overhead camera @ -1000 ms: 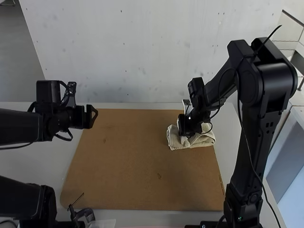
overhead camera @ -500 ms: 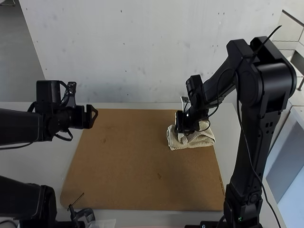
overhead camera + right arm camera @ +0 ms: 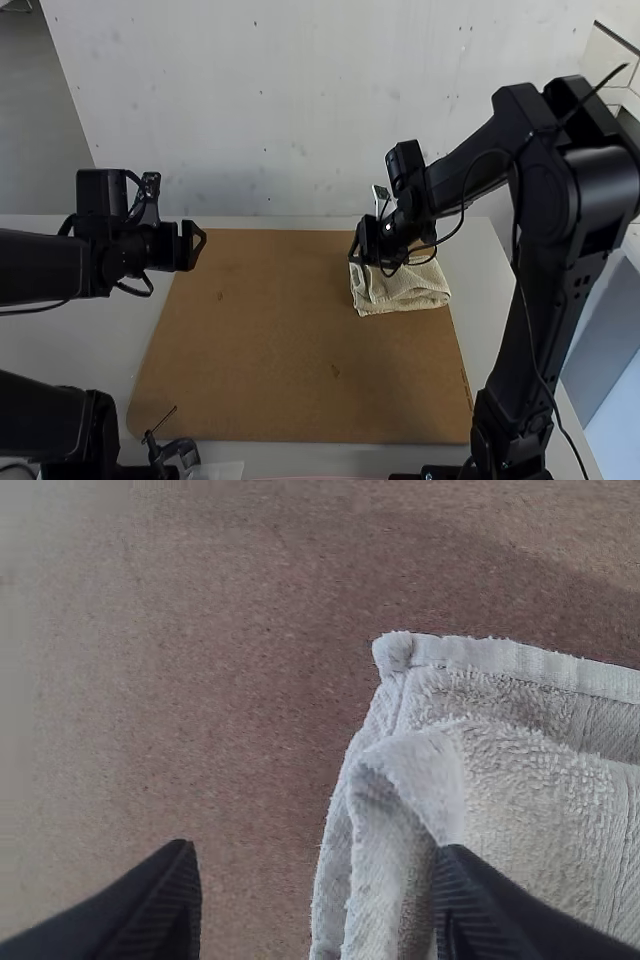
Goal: Fold the towel.
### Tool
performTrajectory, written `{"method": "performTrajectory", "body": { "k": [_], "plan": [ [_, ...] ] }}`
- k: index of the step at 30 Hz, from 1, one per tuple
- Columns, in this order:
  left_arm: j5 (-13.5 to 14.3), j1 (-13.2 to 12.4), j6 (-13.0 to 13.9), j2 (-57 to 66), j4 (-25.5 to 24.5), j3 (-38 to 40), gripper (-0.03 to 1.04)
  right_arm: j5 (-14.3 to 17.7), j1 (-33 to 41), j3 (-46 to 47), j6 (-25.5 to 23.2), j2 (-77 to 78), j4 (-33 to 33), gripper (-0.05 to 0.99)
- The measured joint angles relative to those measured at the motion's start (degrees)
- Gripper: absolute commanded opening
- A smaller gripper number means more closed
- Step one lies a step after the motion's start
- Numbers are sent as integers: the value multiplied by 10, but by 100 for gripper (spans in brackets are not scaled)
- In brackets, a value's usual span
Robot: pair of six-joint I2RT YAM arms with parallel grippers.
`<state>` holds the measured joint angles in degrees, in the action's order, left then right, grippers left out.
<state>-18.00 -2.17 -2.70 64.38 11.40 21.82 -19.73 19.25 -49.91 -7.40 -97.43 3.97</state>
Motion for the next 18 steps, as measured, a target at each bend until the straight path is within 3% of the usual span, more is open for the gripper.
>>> {"method": "performTrajectory", "body": {
  "k": [7,12,13,18],
  "plan": [
    [0,0,0,0,0,0,93,-6,0,0,-3,30,21,44],
    [0,0,0,0,0,0,93,4,-27,2,29,68,56,12],
    [0,0,0,0,0,0,93,10,-30,6,36,74,61,2],
    [0,0,0,0,0,0,93,45,-30,36,82,78,97,2]
  ]
}}
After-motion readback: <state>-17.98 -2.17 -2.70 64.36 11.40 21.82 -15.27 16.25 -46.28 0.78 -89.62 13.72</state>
